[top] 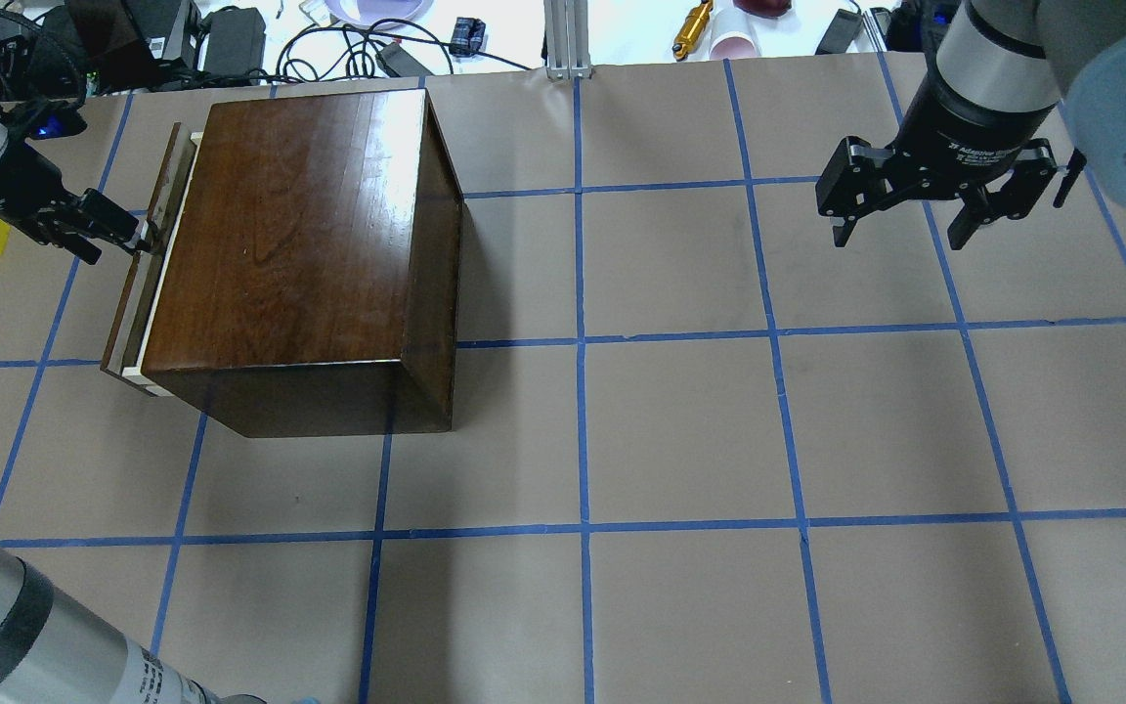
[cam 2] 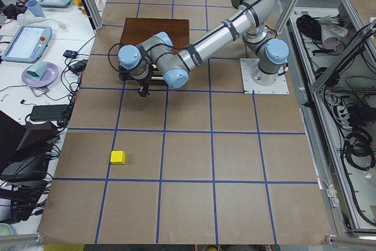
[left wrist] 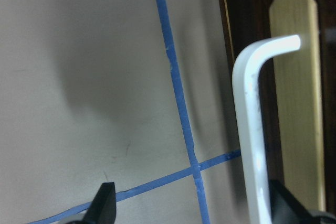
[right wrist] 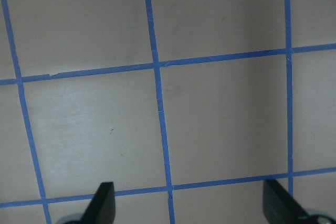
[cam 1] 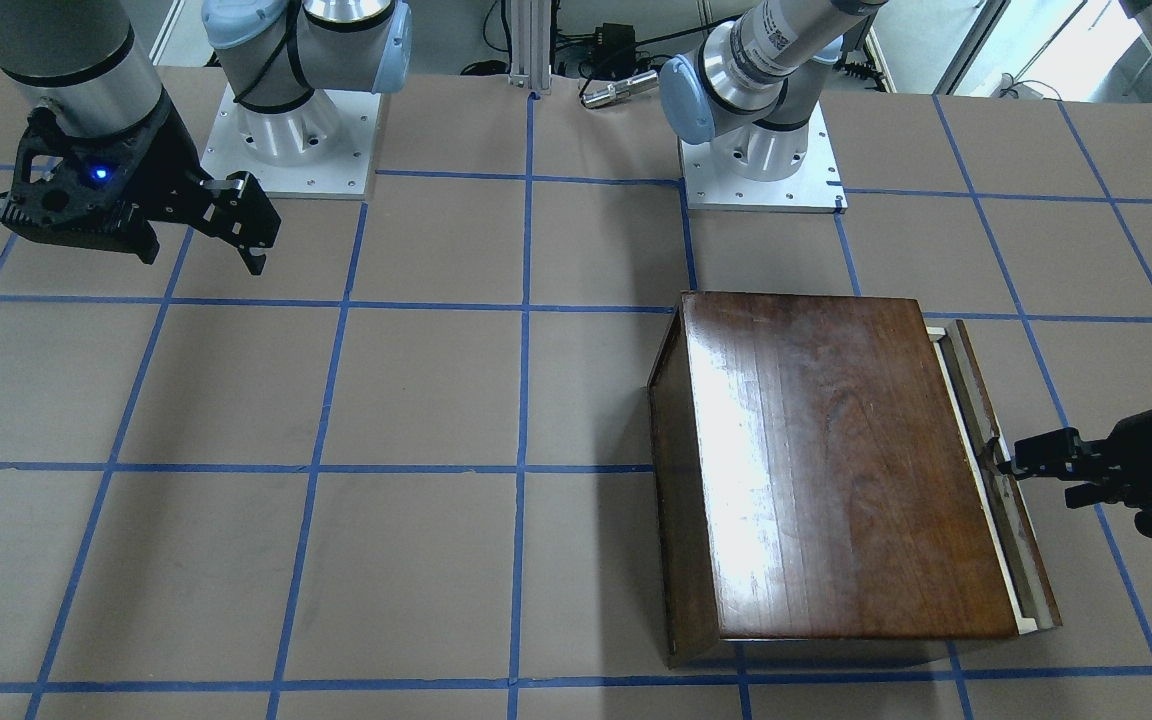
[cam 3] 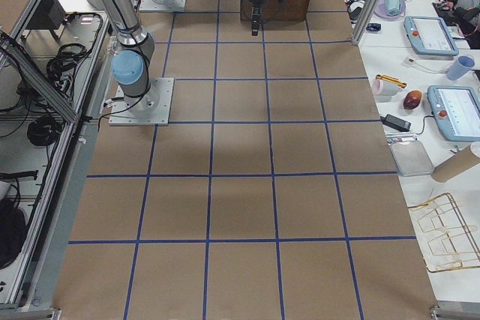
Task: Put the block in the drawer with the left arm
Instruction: 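Pull the drawer handle away from the cabinet with the left gripper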
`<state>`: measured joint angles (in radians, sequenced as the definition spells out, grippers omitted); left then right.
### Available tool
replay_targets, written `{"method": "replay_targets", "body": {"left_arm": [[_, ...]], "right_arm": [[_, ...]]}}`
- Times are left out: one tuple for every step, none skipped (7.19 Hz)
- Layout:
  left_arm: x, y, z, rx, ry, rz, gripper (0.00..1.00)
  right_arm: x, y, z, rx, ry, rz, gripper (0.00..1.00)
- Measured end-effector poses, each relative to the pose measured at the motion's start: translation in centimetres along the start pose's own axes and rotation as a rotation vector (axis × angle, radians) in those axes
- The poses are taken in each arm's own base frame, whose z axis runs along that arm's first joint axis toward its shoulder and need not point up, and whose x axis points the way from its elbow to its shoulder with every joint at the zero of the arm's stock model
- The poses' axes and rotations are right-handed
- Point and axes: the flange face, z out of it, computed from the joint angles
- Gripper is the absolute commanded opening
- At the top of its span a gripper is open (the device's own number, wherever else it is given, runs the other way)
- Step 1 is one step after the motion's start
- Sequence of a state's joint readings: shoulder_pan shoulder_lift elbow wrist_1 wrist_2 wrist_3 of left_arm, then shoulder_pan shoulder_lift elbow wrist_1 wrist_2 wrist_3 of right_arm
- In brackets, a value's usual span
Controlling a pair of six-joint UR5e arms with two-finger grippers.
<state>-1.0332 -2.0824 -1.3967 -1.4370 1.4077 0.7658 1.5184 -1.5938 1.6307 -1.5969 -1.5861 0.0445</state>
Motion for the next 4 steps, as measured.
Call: {"method": "replay_targets", "body": {"left_arm": [[-0.12, -0.08, -0.16, 0.001, -0.005, 0.001, 1.0], [-0.25, -0.21, -0.35, 0.003, -0.01, 0.002, 1.0], [-0.4, -0.31, -0.47, 0.003, -0.015, 0.004, 1.0], [-0.53, -0.39, -0.49, 0.0, -0.019, 0.009, 1.0]], "right_arm": [[0.01, 0.0, 0.0, 0.0, 0.0, 0.0, 1.0], [0.01, 0.0, 0.01, 0.0, 0.0, 0.0, 1.0], [0.0, 0.0, 0.02, 0.0, 0.0, 0.0, 1.0], [-0.01, 0.01, 0.03, -0.001, 0.0, 0.0, 1.0]]}}
